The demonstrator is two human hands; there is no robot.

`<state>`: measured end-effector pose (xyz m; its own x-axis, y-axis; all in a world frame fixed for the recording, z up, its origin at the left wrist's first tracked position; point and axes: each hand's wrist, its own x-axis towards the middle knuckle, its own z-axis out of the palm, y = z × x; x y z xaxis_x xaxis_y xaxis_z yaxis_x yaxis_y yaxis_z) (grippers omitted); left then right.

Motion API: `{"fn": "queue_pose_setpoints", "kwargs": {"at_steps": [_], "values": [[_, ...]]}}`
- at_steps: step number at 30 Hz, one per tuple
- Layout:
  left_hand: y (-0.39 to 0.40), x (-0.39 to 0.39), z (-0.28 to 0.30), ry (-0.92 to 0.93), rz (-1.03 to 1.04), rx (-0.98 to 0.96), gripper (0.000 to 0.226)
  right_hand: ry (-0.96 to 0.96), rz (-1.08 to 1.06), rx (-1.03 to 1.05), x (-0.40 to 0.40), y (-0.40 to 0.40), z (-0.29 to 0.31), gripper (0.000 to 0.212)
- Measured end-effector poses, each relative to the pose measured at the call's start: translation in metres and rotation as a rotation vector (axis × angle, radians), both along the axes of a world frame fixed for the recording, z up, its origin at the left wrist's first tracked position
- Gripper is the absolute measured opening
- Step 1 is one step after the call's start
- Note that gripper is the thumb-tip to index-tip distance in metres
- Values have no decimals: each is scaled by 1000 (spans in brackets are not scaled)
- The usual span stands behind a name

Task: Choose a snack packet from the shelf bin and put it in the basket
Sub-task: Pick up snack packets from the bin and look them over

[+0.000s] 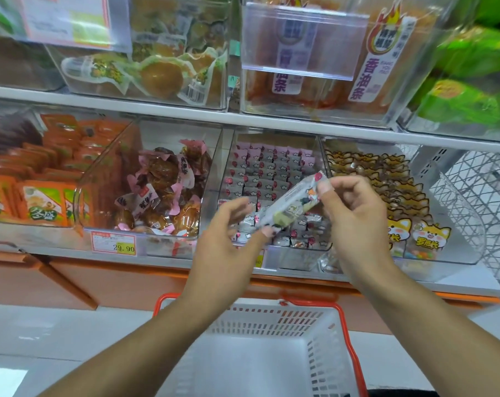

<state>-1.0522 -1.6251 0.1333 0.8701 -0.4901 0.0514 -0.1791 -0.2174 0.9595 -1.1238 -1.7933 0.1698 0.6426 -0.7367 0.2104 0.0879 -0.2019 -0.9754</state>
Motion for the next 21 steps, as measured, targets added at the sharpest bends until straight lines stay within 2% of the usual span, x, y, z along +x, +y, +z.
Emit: {"fn": "queue_pose_setpoints", "kwargs": {"at_steps": [2,4,8,10,13,17,21], "values": [[3,6,5,256,-11,-134,40,-29,67,289,-4,6,3,5],[4,8,6,522,-26,-267,39,-35,117,444,-8,7,5,5],[4,14,3,802,41,-475,35,-6,207,534,-12,2,6,12],[5,17,2,926,111,-585,42,17,208,535,-13,2,4,11],[4,19,2,1022,157,-663,52,12,213,557,-13,1,1,10],[-1,18,4,1086,109,-721,31,-2,229,590,-15,-3,0,10],[-4,17,4,1082,53,-784,24,-5,232,602,-18,-10,0,8]]}}
